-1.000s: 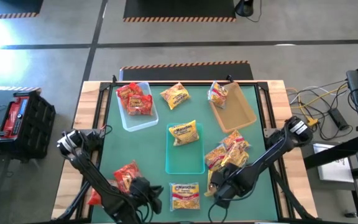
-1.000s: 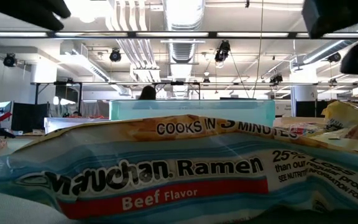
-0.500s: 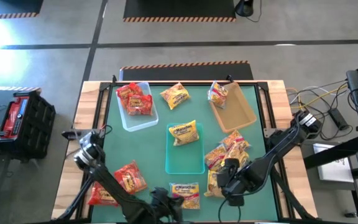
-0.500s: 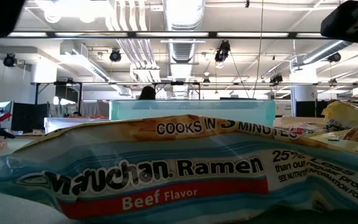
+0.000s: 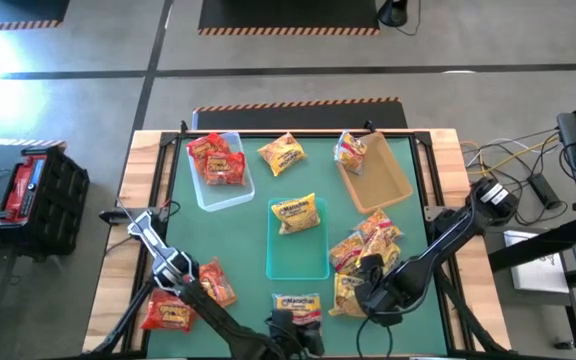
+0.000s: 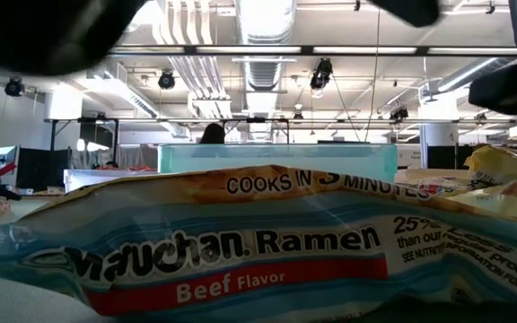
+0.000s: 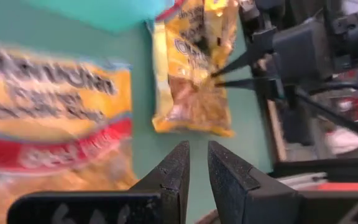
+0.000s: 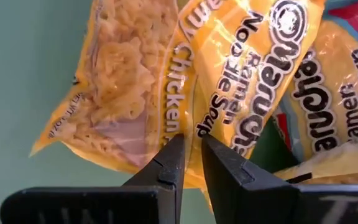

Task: Sort Maruchan noodles
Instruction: Put the yellow noodle pack into the blue bin

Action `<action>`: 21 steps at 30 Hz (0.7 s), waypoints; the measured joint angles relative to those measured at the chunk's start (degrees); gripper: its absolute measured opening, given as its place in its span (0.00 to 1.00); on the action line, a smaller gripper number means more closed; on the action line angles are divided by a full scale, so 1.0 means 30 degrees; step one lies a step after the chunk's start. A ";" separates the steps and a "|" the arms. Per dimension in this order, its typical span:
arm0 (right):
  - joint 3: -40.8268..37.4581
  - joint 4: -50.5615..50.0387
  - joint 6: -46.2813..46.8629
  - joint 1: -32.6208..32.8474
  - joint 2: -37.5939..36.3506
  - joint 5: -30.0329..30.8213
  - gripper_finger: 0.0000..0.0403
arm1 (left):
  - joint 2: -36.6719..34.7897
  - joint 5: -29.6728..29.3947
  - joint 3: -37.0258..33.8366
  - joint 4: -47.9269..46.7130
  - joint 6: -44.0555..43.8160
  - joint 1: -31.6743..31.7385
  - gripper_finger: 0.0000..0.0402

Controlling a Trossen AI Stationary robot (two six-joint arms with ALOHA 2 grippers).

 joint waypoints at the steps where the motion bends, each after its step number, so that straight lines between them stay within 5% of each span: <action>1: -0.0226 0.0418 0.0210 0.0000 -0.0058 0.0010 0.12 | -0.0116 -0.0196 -0.0442 0.0922 0.0049 -0.0007 0.10; 11: -0.1150 0.7755 0.2981 -0.0366 0.0050 0.0279 0.12 | -0.0245 -0.0333 0.0047 0.1823 0.2434 0.0279 0.10; 18: -0.1672 1.0709 0.5201 -0.1471 0.0053 0.2484 0.12 | -0.0266 0.3309 0.1161 -0.0157 0.5274 0.0831 0.10; 21: -0.1672 1.0272 0.4372 -0.1712 -0.0064 0.1421 0.12 | -0.0281 0.4834 0.1451 -0.0069 0.6681 0.0903 0.10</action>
